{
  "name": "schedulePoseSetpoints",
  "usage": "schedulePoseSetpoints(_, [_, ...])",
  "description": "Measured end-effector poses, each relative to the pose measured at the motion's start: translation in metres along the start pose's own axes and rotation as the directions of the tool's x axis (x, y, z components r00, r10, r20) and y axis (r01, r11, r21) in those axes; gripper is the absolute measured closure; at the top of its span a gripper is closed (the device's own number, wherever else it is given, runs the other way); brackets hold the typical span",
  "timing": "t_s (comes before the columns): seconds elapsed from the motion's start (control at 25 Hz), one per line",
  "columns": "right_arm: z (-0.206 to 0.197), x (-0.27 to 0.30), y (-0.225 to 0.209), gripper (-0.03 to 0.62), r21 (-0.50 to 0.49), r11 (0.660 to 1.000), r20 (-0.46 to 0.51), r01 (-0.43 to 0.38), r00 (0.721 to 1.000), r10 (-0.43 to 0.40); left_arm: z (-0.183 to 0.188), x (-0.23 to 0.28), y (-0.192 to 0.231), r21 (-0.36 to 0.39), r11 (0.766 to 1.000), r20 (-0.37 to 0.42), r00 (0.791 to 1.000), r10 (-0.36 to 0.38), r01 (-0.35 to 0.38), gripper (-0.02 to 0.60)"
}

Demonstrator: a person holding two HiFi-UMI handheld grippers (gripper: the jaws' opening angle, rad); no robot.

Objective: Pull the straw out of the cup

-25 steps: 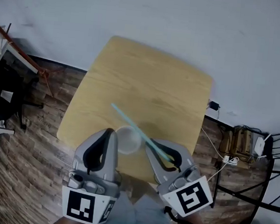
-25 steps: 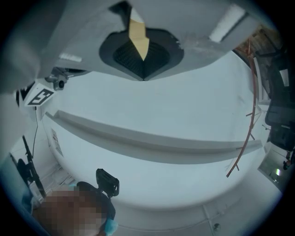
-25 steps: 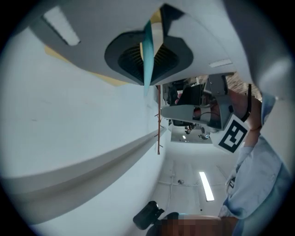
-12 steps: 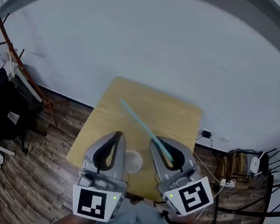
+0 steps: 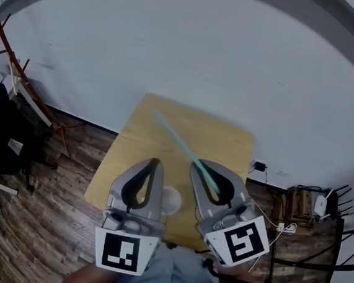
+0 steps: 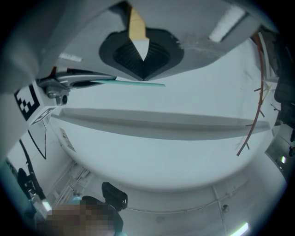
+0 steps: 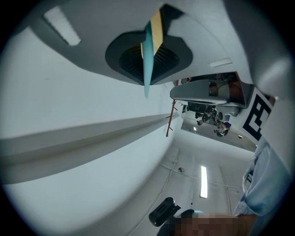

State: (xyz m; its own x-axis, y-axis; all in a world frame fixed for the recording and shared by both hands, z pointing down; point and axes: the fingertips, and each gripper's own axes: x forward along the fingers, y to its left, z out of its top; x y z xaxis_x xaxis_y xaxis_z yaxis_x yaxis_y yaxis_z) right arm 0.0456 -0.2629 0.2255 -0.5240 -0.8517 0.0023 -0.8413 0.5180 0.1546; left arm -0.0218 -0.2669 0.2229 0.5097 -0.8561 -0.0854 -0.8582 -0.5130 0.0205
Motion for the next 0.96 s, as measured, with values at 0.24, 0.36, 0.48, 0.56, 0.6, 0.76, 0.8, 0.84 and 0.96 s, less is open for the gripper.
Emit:
schedulePoseSetpoints(0.24, [0.0012, 0.0003, -0.0025, 0.568, 0.001, 1.000, 0.001, 0.009, 1.000, -0.009, -0.0008, 0.0030, -0.0011, 0.001, 1.000, -0.001, 1.000, -0.011, 0.011, 0.566])
schedulePoseSetpoints(0.36, [-0.0001, -0.0005, -0.0040, 0.568, 0.002, 1.000, 0.000, 0.013, 1.000, -0.013, -0.0018, 0.0041, -0.0027, 0.002, 1.000, -0.001, 1.000, -0.017, 0.017, 0.566])
schedulePoseSetpoints(0.48, [0.0003, -0.0004, -0.0043, 0.568, 0.001, 1.000, -0.002, 0.013, 1.000, -0.013, -0.0018, 0.0047, -0.0029, -0.002, 1.000, -0.003, 1.000, -0.020, 0.020, 0.566])
schedulePoseSetpoints(0.56, [0.0014, 0.0006, -0.0027, 0.568, 0.001, 1.000, -0.002, 0.011, 1.000, -0.011, -0.0013, 0.0045, -0.0020, -0.003, 1.000, -0.003, 1.000, -0.021, 0.021, 0.566])
schedulePoseSetpoints(0.6, [0.0017, 0.0010, -0.0014, 0.568, 0.006, 1.000, -0.004, 0.009, 1.000, -0.009, -0.0011, 0.0043, -0.0016, -0.004, 1.000, -0.002, 1.000, -0.021, 0.021, 0.566])
schedulePoseSetpoints(0.76, [0.0016, 0.0000, 0.0009, 0.568, 0.023, 1.000, -0.006, 0.007, 1.000, -0.007, -0.0017, 0.0030, -0.0025, -0.005, 1.000, -0.002, 1.000, -0.022, 0.022, 0.566])
schedulePoseSetpoints(0.8, [0.0013, -0.0002, 0.0010, 0.568, 0.023, 1.000, -0.007, 0.008, 1.000, -0.007, -0.0019, 0.0027, -0.0025, -0.006, 1.000, -0.003, 1.000, -0.022, 0.022, 0.566])
schedulePoseSetpoints(0.84, [0.0011, -0.0003, 0.0012, 0.568, 0.022, 1.000, -0.008, 0.008, 1.000, -0.008, -0.0020, 0.0024, -0.0023, -0.007, 1.000, -0.003, 1.000, -0.022, 0.022, 0.566])
schedulePoseSetpoints(0.96, [0.0005, 0.0001, 0.0028, 0.568, 0.017, 1.000, -0.013, 0.008, 1.000, -0.007, -0.0018, 0.0010, -0.0010, -0.010, 1.000, 0.000, 1.000, -0.021, 0.021, 0.566])
